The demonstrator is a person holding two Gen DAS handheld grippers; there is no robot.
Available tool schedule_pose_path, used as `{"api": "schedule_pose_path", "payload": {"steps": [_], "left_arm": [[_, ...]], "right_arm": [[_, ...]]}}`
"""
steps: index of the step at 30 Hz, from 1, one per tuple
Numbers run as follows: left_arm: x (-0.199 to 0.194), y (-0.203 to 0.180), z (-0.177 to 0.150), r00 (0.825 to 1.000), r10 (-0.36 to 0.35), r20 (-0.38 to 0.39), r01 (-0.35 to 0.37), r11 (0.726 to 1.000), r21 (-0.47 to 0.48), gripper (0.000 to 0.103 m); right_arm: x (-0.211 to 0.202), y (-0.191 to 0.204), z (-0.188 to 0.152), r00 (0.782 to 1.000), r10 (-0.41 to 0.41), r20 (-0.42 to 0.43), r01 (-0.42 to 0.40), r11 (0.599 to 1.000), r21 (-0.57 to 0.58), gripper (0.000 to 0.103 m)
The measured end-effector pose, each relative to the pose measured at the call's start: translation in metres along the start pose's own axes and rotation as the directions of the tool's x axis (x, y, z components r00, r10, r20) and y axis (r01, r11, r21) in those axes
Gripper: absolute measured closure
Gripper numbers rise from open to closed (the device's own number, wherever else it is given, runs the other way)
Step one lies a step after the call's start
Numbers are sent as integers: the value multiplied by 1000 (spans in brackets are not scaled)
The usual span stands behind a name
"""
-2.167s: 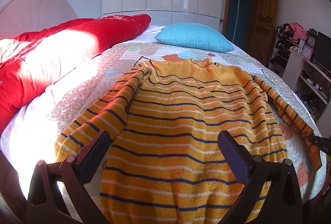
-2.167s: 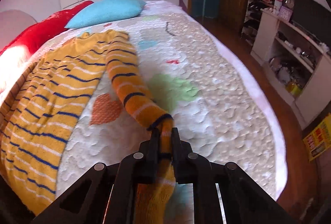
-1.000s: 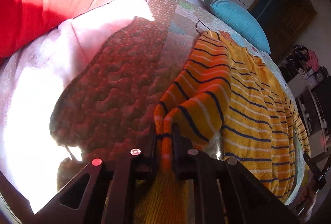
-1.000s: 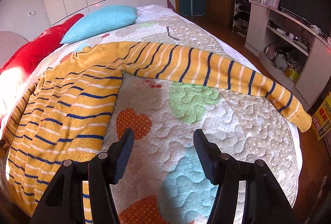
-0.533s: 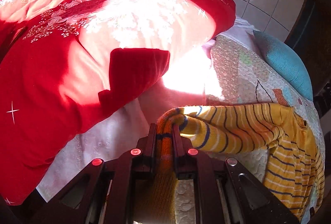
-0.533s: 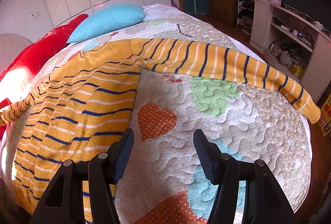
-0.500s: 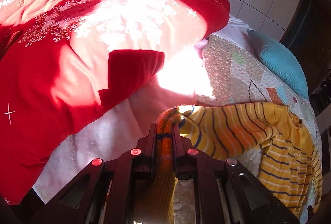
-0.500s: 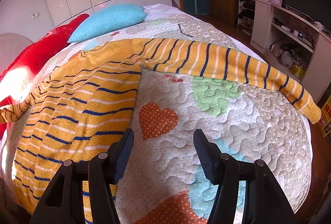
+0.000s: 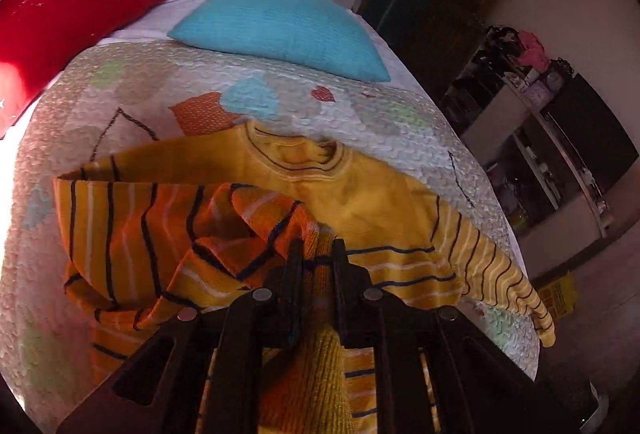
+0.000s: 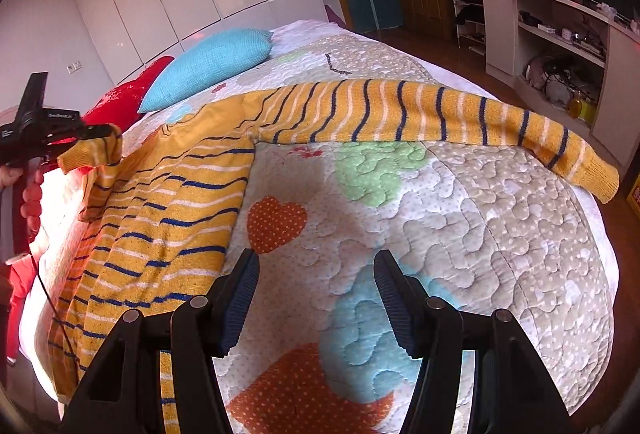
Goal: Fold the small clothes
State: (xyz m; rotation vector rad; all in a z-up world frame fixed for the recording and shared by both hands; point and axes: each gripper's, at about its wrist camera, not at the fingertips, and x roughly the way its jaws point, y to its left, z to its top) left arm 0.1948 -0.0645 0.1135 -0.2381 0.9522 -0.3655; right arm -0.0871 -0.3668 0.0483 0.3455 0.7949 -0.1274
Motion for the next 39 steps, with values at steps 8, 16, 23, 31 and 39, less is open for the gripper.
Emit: {"api": "schedule_pose_path", "payload": {"steps": [8, 16, 23, 31, 39], "left_arm": [[31, -64, -36, 981, -177, -82, 182, 982, 57, 46], [-67, 17, -83, 992, 98, 81, -105, 991, 84, 25], [-95, 119, -142, 944, 311, 114, -311, 950, -17, 25], [-72, 162, -181, 959, 266, 95, -259, 962, -83, 24], [-63, 152, -184, 954, 283, 95, -280, 959, -41, 15]], "right_arm": [[-12, -16, 7, 1000, 20, 20, -20, 1000, 14, 38], [15, 46, 35, 988, 154, -2, -153, 984, -89, 38], [99, 109, 89, 985, 158, -68, -167, 972, -164, 31], [165, 150, 98, 952, 139, -272, -212, 941, -263, 92], [164, 138, 136, 972, -210, -105, 154, 908, -390, 72]]}}
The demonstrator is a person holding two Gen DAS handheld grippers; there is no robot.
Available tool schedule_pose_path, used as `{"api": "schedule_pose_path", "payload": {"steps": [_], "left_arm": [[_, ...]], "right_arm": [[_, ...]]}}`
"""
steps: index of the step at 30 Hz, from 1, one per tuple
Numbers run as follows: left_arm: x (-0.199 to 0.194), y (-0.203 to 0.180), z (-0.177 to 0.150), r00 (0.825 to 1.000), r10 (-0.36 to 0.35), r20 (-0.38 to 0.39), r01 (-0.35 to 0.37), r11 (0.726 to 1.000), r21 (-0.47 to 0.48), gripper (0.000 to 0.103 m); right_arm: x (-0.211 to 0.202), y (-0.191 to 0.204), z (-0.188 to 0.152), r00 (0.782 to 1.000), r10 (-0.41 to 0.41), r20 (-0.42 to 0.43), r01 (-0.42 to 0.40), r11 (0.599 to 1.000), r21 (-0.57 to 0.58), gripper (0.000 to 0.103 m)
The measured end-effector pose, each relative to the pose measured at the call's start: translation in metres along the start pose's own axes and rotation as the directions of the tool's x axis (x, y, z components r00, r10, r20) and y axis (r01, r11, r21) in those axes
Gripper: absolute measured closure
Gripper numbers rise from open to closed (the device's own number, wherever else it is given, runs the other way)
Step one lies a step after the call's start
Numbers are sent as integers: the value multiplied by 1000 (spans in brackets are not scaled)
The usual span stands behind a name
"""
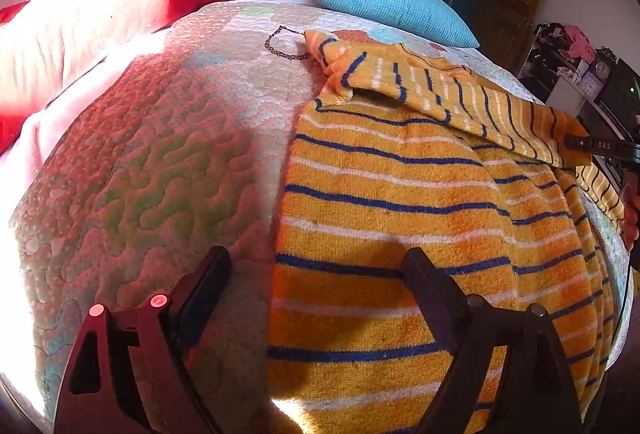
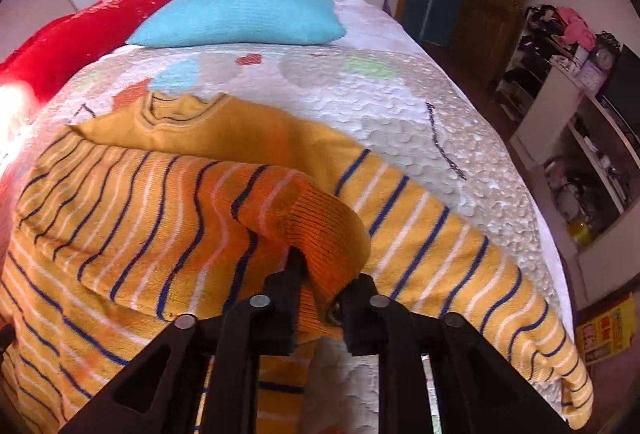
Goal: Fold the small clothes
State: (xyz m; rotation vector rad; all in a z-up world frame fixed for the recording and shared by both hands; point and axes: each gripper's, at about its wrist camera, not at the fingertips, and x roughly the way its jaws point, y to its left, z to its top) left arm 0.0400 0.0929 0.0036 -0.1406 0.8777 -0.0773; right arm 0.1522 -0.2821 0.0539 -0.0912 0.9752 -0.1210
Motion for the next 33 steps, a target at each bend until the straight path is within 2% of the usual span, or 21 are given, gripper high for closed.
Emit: {"api": "schedule_pose_path", "payload": {"steps": [1, 3, 6, 9, 12, 14, 17, 18, 19, 20, 21, 22, 23, 24, 25, 26, 28, 29, 31, 32, 33], "left_arm": [[0, 0, 0, 1000, 0, 3, 0, 1000, 0, 15], [-1, 2, -2, 1000, -11, 12, 11, 1000, -11, 15], [-3, 5, -2, 999, -33, 23, 34, 999, -30, 15], [-4, 8, -3, 998, -48, 31, 49, 998, -42, 15], [-8, 12, -5, 996, -75, 50, 79, 995, -64, 15], [-10, 18, -6, 992, -109, 70, 115, 989, -93, 15], [-14, 27, -9, 982, -158, 103, 172, 975, -140, 15], [-15, 29, -10, 979, -170, 113, 186, 971, -151, 15], [-16, 30, -12, 976, -179, 122, 198, 967, -159, 15], [-17, 31, -13, 974, -187, 129, 207, 964, -165, 15], [-18, 32, -13, 972, -193, 134, 214, 962, -168, 15], [-18, 32, -13, 971, -198, 138, 220, 960, -171, 15], [-19, 33, -14, 969, -202, 142, 226, 959, -173, 15], [-19, 33, -14, 967, -207, 146, 231, 957, -176, 15], [-20, 33, -15, 966, -211, 149, 236, 955, -178, 15], [-20, 33, -15, 965, -214, 151, 240, 954, -179, 15], [-20, 33, -15, 964, -218, 151, 244, 953, -181, 15], [-20, 33, -16, 964, -219, 151, 245, 952, -182, 15], [-21, 33, -17, 963, -222, 154, 249, 951, -184, 15], [-22, 32, -18, 962, -225, 157, 252, 950, -185, 15], [-23, 32, -18, 961, -227, 159, 255, 949, -187, 15]], "right_arm": [[-3, -5, 2, 1000, -2, 2, 2, 1000, 21, 65], [-20, -6, 6, 998, 22, 58, -25, 998, 52, 52], [-47, 15, 12, 985, 74, 157, -84, 995, 61, 47], [-57, 61, 22, 968, 177, 178, -180, 984, -3, 47], [-44, 124, 31, 941, 325, 95, -317, 944, -89, 47], [-32, 169, 33, 925, 377, 35, -369, 918, -143, 48], [-9, 233, 42, 922, 385, -44, -384, 893, -233, 65], [0, 253, 44, 923, 378, -77, -385, 889, -250, 68], [13, 271, 47, 914, 384, -132, -406, 879, -250, 73], [26, 288, 47, 890, 411, -198, -450, 862, -232, 87], [36, 304, 46, 865, 433, -252, -486, 848, -212, 90], [37, 318, 44, 876, 415, -247, -469, 853, -230, 91], [36, 332, 44, 876, 417, -242, -472, 845, -251, 92], [37, 343, 44, 845, 462, -269, -522, 821, -231, 91], [39, 353, 44, 802, 512, -307, -580, 790, -198, 92], [38, 366, 40, 778, 533, -332, -610, 767, -199, 92], [30, 387, 33, 819, 486, -305, -566, 771, -293, 92], [25, 392, 31, 825, 482, -294, -560, 767, -313, 92], [17, 389, 29, 803, 516, -299, -592, 750, -296, 86], [11, 382, 29, 797, 529, -292, -600, 748, -283, 80], [4, 370, 29, 800, 537, -268, -598, 753, -275, 77]]}}
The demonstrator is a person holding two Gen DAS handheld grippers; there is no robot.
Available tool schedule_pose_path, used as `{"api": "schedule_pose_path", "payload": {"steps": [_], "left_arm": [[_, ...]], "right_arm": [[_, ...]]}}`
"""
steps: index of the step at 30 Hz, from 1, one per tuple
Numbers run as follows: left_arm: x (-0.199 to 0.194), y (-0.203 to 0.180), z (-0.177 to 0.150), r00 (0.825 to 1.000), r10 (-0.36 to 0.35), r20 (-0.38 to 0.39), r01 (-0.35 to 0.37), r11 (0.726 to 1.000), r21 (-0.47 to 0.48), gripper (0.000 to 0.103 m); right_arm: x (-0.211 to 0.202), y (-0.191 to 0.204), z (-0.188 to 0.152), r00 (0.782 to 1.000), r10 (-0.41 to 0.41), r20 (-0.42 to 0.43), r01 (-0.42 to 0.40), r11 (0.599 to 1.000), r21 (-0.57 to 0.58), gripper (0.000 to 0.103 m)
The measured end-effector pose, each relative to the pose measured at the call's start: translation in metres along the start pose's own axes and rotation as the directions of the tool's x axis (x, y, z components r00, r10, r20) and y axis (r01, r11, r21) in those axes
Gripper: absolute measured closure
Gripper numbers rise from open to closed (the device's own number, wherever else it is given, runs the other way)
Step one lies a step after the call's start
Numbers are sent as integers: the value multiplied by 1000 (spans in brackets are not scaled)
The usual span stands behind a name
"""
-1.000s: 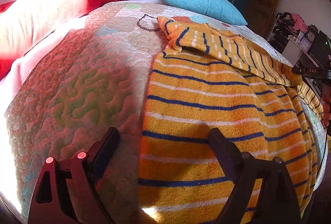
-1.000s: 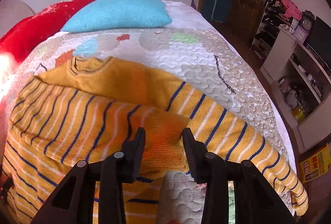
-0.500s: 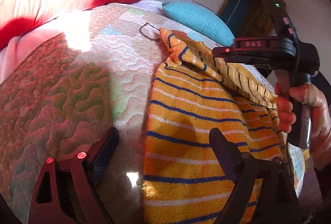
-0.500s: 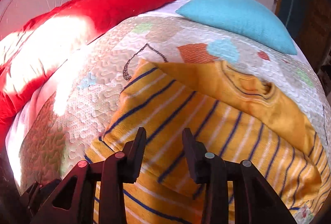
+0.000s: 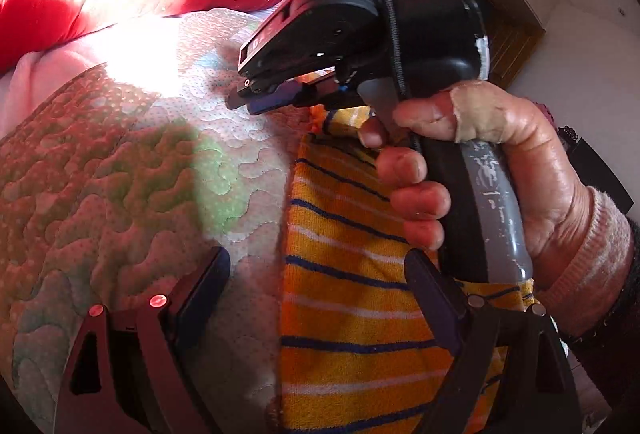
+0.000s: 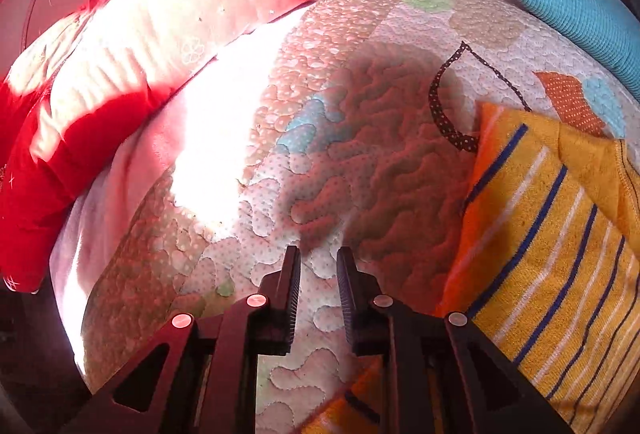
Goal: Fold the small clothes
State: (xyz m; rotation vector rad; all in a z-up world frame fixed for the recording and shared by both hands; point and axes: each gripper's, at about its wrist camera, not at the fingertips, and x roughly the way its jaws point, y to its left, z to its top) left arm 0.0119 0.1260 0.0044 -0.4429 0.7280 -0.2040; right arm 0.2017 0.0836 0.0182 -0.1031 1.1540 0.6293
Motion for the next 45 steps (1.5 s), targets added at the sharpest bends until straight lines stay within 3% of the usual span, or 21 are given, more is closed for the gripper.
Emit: {"api": "schedule_pose_path", "payload": {"steps": [3, 5, 6, 12, 13, 14, 17, 20, 27, 31, 32, 36, 37, 41, 45], "left_arm": [[0, 0, 0, 1000, -1, -1, 1, 1000, -2, 15], [0, 0, 0, 1000, 2, -1, -2, 1000, -2, 15], [0, 0, -1, 1000, 6, -1, -6, 1000, -1, 15], [0, -1, -1, 1000, 19, -7, -19, 1000, 5, 15], [0, -1, 0, 1000, 16, -7, -16, 1000, 3, 15], [0, 0, 1, 1000, 14, -6, -14, 1000, 1, 15], [2, 2, 4, 1000, 8, -3, -8, 1000, -3, 15], [0, 5, 5, 1000, -5, 4, 5, 1000, -11, 15], [-1, 5, 2, 1000, -15, 7, 15, 1000, -15, 15], [-2, 4, 1, 1000, -12, 5, 12, 1000, -13, 15], [-2, 4, 0, 1000, -10, 3, 10, 1000, -12, 15], [1, 2, 2, 1000, -1, -4, 1, 1000, -9, 15], [3, 2, 3, 1000, 1, -5, -1, 1000, -9, 15], [6, 0, 5, 1000, 5, -7, -5, 1000, -9, 15], [8, -1, 6, 1000, 17, -15, -17, 1000, -4, 15]], "right_arm": [[-40, -22, -8, 996, -38, 76, 36, 999, 23, 66], [-61, -40, -13, 990, -99, 104, 97, 995, 32, 42], [-68, -47, -16, 987, -123, 108, 120, 992, 29, 38], [-43, -63, -9, 982, -181, 48, 181, 983, 16, 36], [-35, -66, -9, 981, -192, 28, 191, 981, 29, 42], [-19, -65, -8, 983, -184, 9, 183, 982, 47, 68], [-7, -68, -6, 985, -174, 1, 173, 981, 87, 86], [-12, -66, 0, 985, -174, 5, 172, 979, 108, 93], [1, -43, 15, 990, -140, 20, 138, 985, 100, 94], [12, -37, 16, 994, -105, 9, 104, 990, 98, 77], [7, -39, 14, 997, -79, 17, 77, 991, 108, 68], [-38, -56, -1, 997, -7, 75, -5, 987, 159, 62], [-54, -64, -9, 996, -7, 90, -8, 986, 167, 55], [-125, -116, -56, 987, -31, 157, -6, 973, 231, 45], [-186, -193, -140, 973, -123, 193, 45, 930, 365, 43]]}}
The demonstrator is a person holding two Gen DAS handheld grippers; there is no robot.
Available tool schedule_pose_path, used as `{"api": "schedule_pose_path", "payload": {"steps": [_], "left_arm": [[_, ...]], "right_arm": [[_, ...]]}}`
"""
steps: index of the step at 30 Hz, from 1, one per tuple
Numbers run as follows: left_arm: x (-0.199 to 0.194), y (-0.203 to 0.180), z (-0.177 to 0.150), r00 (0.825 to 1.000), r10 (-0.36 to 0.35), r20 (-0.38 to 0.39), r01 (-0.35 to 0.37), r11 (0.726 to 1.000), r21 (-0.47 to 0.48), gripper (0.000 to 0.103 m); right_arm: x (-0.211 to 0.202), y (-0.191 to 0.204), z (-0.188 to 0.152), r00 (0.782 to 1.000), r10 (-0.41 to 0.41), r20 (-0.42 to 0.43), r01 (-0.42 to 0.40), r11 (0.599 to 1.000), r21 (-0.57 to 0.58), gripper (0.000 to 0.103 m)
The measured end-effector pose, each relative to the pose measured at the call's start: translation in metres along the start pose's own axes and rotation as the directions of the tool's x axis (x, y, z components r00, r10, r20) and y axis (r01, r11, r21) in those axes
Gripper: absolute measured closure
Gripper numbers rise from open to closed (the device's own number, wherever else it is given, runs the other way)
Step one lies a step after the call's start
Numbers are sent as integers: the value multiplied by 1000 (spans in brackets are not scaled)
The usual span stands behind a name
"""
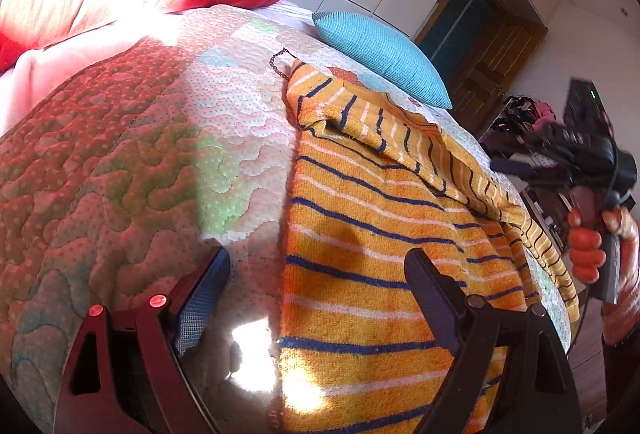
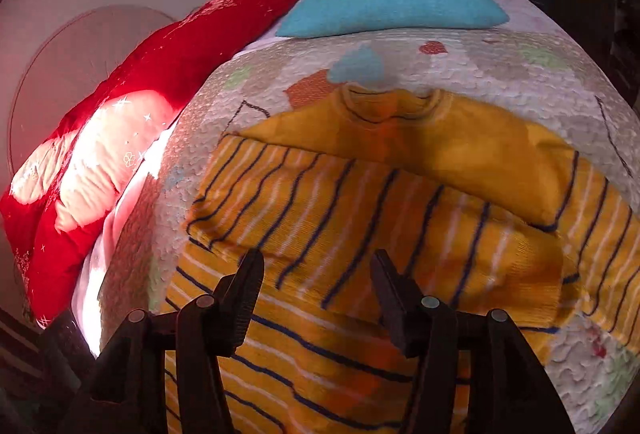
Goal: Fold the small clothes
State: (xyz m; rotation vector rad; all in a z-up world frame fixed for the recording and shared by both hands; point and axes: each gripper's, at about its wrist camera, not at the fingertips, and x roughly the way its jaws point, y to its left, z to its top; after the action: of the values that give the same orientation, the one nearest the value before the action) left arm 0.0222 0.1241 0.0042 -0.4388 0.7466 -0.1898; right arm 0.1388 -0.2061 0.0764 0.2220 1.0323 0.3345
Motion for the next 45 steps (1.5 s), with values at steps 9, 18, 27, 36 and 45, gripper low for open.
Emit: {"api": "schedule_pose_path", "payload": {"steps": [9, 18, 27, 36, 45], "left_arm": [[5, -5, 2, 999, 42, -25, -41, 999, 26, 15], [11, -13, 1, 992, 113, -51, -109, 991, 80, 15], [12, -15, 1, 989, 135, -58, -129, 986, 102, 15], [9, -13, 1, 992, 118, -51, -113, 990, 89, 15], [5, -10, 1, 994, 95, -43, -92, 993, 74, 15]], "right_arm": [[-120, -256, -144, 982, -138, 128, 45, 832, 553, 44], [-183, -314, -213, 906, -257, 336, -84, 668, 739, 45], [-194, -358, -196, 847, -384, 367, -99, 565, 819, 44], [-206, -303, -116, 859, -324, 396, -7, 766, 643, 93], [-84, -95, 2, 949, 59, 309, -145, 953, 266, 94]]}}
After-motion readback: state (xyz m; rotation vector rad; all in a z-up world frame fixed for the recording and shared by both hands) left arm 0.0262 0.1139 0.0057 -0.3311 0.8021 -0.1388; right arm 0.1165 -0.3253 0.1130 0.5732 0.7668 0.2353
